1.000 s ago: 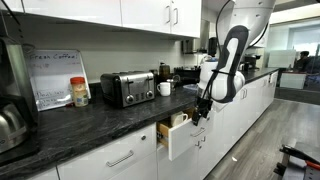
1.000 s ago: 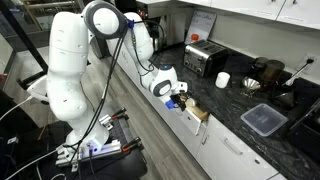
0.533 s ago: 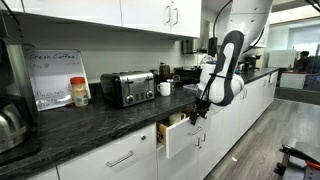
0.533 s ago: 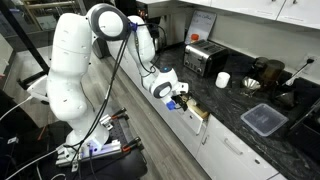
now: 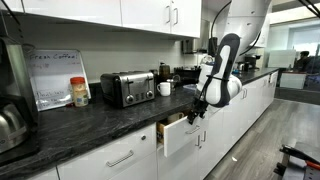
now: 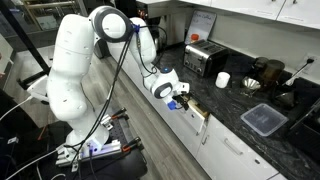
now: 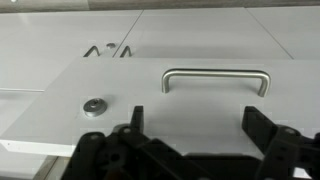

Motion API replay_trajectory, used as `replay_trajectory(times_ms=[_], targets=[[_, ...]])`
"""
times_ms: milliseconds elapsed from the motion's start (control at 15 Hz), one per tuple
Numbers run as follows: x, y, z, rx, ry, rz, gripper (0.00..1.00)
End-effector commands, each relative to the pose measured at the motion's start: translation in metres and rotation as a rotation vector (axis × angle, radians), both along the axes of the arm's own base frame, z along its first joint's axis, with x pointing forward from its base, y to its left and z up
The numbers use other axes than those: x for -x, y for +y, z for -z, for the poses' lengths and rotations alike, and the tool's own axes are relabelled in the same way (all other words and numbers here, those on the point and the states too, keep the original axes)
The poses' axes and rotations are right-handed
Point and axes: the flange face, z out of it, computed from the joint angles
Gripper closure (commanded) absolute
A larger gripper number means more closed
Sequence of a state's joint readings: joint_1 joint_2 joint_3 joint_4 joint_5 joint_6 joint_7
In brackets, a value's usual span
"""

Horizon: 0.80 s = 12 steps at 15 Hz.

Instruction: Remove one white mug from the countertop and place it inside the open drawer then close the drawer

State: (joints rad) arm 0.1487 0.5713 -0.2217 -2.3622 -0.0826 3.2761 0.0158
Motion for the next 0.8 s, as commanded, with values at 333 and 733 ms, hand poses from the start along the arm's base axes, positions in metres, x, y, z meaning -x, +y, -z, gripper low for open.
replay_trajectory(times_ms=[333,733], targets=[[-0.022,-0.005,0.012,-0.025,-0.066,0.019,0.00],[-0.038,-0.010,0.012,-0.032,-0.097,0.025,0.00]])
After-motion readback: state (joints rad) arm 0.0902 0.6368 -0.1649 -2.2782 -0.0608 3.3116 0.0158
